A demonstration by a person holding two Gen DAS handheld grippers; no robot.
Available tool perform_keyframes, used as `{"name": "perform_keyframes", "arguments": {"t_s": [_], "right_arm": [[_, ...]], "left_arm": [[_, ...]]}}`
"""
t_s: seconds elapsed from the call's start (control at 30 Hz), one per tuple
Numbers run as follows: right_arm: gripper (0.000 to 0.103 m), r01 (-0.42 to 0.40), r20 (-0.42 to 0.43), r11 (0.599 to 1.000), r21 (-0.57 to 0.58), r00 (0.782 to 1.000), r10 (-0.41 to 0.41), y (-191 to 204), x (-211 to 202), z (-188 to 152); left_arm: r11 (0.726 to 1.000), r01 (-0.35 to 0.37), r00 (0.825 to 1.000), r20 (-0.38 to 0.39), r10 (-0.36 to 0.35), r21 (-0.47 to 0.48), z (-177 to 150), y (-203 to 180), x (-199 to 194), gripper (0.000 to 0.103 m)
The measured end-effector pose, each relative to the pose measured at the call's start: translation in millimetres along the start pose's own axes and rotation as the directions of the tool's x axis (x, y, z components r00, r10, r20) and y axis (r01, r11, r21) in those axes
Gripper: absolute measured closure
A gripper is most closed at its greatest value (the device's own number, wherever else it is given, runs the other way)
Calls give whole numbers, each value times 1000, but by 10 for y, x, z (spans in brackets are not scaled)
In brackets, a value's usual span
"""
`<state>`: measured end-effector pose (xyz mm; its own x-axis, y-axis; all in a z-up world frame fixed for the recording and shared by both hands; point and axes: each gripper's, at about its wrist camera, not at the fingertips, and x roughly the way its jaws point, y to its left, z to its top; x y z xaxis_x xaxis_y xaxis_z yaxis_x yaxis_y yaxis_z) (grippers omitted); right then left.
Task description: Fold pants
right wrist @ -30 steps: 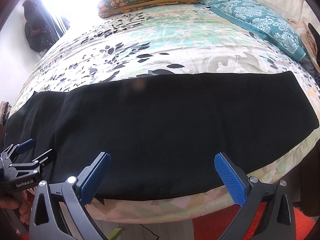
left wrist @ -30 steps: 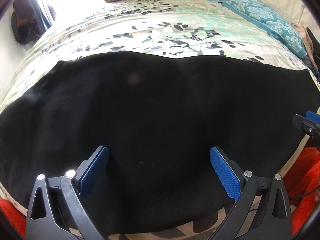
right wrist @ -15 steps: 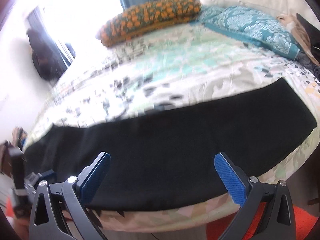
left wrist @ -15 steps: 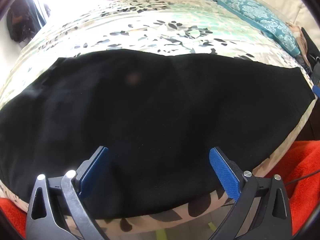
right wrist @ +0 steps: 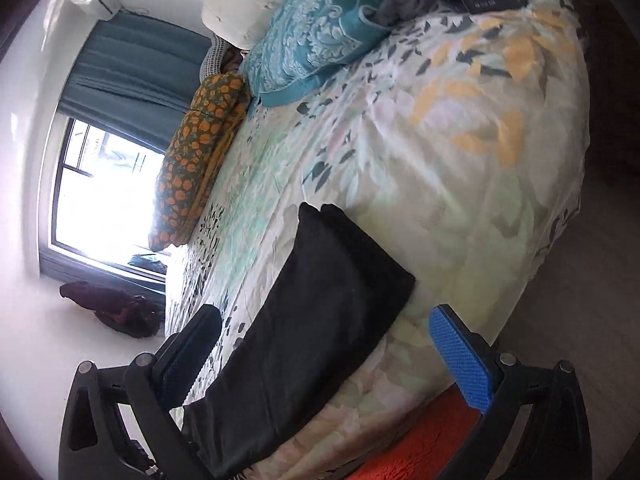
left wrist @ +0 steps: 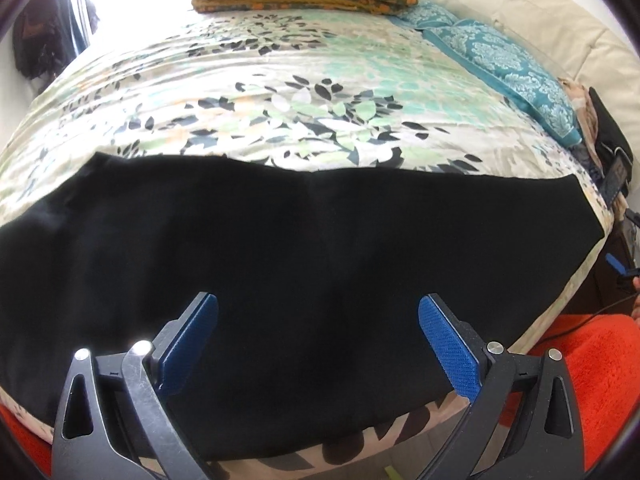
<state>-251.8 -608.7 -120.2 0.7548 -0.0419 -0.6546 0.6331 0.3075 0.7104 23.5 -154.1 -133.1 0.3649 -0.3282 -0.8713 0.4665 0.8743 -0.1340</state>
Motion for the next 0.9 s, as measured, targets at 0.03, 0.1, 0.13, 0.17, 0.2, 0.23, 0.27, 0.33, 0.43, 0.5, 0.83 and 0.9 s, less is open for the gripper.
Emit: {"name": "perform_keyframes", "arguments": {"t_s": [0.03,0.1,0.13,0.17,0.2,0.23,0.27,0.33,0.43,0.5,0.83,0.9], "right_arm": [[0,-17,1,1000,16,1000,17,-63,22,-24],[0,-48,7,998,47,999,48,-162,69,-37],[0,-63,12,996,62,998,62,-199,100,-25],[0,-79,16,994,75,997,78,-239,131,5],[0,-99,14,991,87,995,98,-270,179,29],[1,-106,10,989,99,994,105,-303,223,60],[4,-98,6,989,106,995,98,-329,270,85],[10,-76,-9,993,90,997,77,-326,340,123],[20,-21,-26,1000,15,999,21,-244,386,138],[37,18,-38,999,-43,999,-20,-183,381,140],[78,70,-98,994,-80,992,-77,-194,470,227],[79,64,-104,994,-84,992,-73,-172,447,223]], "left_arm": [[1000,0,1000,-10,0,1,-27,5,16,2],[1000,-13,1000,-17,14,16,-69,17,26,2],[999,-21,1000,-17,21,24,-77,22,16,2],[999,-26,1000,-13,26,28,-72,38,5,2],[999,-28,1000,-8,28,27,-62,55,-14,2],[999,-30,1000,-2,30,24,-50,69,-34,2],[999,-32,999,4,32,20,-39,82,-50,2],[999,-33,999,12,33,14,-19,89,-68,2],[999,-32,999,9,32,25,-19,45,-40,2],[999,-31,1000,-2,31,43,-32,-22,5,2],[993,-19,1000,-5,20,119,-60,-409,135,2],[986,8,1000,-5,-7,165,-124,-576,168,2]]}}
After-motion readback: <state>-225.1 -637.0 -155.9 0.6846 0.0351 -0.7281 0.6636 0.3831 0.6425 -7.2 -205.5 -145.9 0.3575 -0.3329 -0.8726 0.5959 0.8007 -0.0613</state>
